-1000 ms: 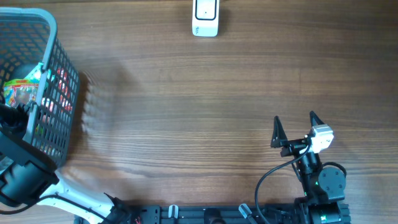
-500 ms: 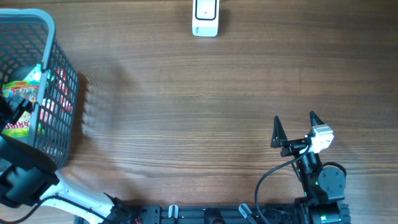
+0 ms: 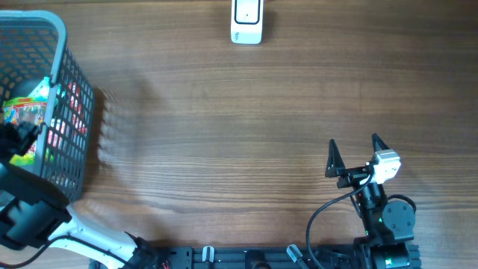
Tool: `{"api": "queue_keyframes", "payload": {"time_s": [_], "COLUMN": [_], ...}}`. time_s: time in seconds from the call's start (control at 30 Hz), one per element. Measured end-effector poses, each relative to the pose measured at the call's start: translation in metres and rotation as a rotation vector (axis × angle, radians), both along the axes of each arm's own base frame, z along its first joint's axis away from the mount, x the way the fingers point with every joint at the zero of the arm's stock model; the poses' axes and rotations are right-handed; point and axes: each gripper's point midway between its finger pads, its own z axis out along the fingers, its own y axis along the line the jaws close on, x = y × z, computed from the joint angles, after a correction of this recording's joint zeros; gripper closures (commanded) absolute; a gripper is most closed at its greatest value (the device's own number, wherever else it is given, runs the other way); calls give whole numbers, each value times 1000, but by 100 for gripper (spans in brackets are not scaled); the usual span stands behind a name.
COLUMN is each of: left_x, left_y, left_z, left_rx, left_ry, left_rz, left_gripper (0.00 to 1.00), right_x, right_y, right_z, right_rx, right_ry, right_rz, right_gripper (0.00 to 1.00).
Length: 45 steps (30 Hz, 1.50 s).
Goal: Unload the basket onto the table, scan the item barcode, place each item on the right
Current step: 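Reach into the basket with the left gripper and grasp the green-lidded jar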
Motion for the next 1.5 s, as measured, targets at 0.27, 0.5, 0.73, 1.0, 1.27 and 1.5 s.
{"api": "queue_keyframes", "payload": {"time_s": [0.27,0.5,0.73,1.0,1.27,1.5], "left_x": [-24,-33,-32,-40,-40,-40], "left_y": [-15,-7,-5,-10,-11,-11], "left_z": [-25,-25,-42,-76,-78,-77], "left_rx": [-50,4,22,27,26,27], "left_ry": [110,162,157,166,165,165], "left_rz": [4,26,21,16,14,14], "left_gripper": [0,0,0,0,34,54], "right_x": [0,0,0,0,0,0], "right_y": [0,0,0,0,0,0], "right_z": [0,0,0,0,0,0], "right_rx": [0,0,0,0,0,0], "right_ry": [0,0,0,0,0,0], "right_rz": [0,0,0,0,0,0], "right_gripper": [0,0,1,0,0,0]}}
